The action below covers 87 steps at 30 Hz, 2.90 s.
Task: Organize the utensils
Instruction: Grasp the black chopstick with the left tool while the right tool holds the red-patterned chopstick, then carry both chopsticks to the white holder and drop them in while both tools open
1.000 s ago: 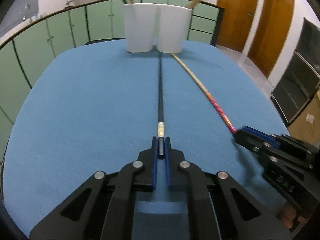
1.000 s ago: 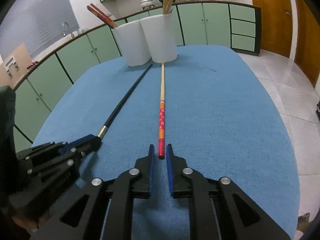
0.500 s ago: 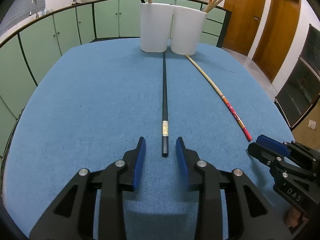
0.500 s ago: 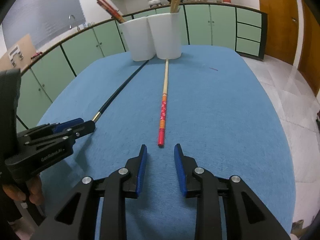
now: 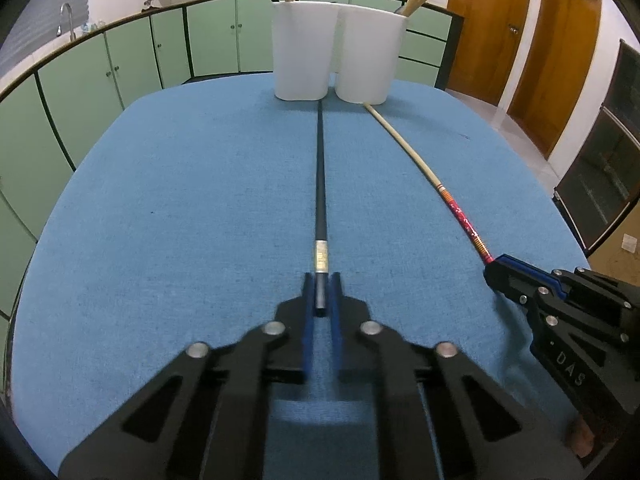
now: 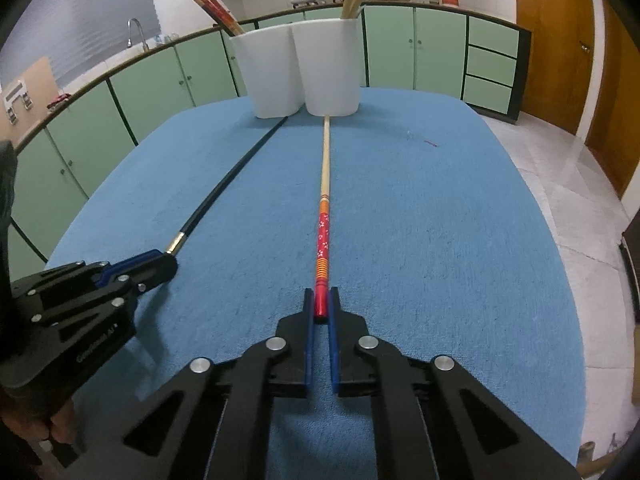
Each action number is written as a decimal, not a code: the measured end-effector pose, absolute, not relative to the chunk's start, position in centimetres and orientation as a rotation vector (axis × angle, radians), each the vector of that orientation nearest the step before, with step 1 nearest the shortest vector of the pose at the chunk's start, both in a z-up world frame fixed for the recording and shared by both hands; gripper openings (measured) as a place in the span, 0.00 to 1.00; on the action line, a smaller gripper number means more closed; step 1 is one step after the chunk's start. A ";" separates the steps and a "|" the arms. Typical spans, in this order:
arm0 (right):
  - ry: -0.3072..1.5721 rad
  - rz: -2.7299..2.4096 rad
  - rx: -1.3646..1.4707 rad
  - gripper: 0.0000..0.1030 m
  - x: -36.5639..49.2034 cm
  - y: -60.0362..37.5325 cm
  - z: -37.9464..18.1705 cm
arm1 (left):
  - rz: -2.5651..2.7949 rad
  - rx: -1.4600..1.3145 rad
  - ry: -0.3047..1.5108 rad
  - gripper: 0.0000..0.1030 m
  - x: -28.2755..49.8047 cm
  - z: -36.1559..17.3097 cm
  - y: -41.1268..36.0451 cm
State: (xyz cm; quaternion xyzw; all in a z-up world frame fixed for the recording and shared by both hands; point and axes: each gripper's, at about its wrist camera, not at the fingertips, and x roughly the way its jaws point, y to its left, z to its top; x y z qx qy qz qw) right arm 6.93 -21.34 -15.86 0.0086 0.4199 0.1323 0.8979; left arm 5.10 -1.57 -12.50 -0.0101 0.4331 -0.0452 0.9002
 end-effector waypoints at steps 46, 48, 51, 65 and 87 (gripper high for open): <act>0.372 0.430 0.040 0.06 12.0 -23.7 9.5 | -0.189 -0.084 0.388 0.05 8.1 10.3 0.4; 0.339 0.425 0.045 0.06 13.0 -23.5 10.9 | -0.183 -0.090 0.354 0.05 8.9 11.4 0.4; 0.295 0.416 0.055 0.06 14.5 -23.3 12.6 | -0.163 -0.090 0.297 0.05 10.4 13.2 0.3; 0.280 0.348 0.015 0.06 23.0 -21.7 12.7 | -0.098 -0.028 0.169 0.05 18.4 14.6 -2.3; 0.351 0.264 0.048 0.57 19.8 -24.4 7.2 | -0.086 -0.087 0.295 0.62 17.6 8.4 0.8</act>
